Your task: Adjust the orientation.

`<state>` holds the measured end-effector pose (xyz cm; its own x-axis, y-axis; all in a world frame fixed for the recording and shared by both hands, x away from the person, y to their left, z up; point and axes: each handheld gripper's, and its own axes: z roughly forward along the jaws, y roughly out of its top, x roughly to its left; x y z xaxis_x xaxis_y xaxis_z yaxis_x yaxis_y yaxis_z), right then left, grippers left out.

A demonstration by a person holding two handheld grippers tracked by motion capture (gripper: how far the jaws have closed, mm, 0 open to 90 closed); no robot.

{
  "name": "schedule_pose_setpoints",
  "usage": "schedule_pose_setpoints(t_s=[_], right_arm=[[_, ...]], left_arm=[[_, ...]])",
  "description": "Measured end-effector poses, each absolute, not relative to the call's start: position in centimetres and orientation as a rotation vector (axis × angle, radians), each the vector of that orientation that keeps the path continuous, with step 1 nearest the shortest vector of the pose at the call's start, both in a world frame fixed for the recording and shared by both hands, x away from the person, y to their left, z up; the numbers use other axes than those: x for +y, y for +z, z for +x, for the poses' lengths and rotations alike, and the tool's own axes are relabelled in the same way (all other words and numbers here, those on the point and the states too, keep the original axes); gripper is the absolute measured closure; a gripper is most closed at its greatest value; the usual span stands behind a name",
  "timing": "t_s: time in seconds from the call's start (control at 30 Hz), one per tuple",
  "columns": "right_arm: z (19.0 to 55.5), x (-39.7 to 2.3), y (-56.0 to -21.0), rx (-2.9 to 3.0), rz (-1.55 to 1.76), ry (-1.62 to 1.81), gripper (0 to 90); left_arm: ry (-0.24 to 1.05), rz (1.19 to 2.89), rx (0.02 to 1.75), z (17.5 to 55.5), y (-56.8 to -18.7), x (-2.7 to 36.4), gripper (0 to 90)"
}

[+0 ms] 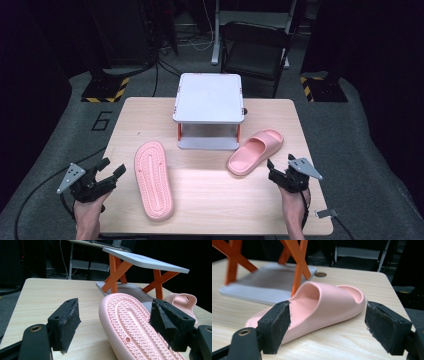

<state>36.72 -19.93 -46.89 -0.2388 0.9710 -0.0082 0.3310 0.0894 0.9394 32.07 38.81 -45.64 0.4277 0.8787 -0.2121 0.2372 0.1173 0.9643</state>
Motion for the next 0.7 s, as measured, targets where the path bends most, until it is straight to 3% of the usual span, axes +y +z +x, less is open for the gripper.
schedule_pose_setpoints(t_s=[0.43,0.7], right_arm=[[43.7,-18.3,-49.2,1.738,1.448,1.048,22.0],[45.3,-18.0,-51.2,1.728,1.529,1.003,29.2]], left_arm=[[0.624,1.367,1.095,32.0,-45.7,39.6,23.8],[0.609,1.382,1.095,32.0,-45.8,39.5,24.1]])
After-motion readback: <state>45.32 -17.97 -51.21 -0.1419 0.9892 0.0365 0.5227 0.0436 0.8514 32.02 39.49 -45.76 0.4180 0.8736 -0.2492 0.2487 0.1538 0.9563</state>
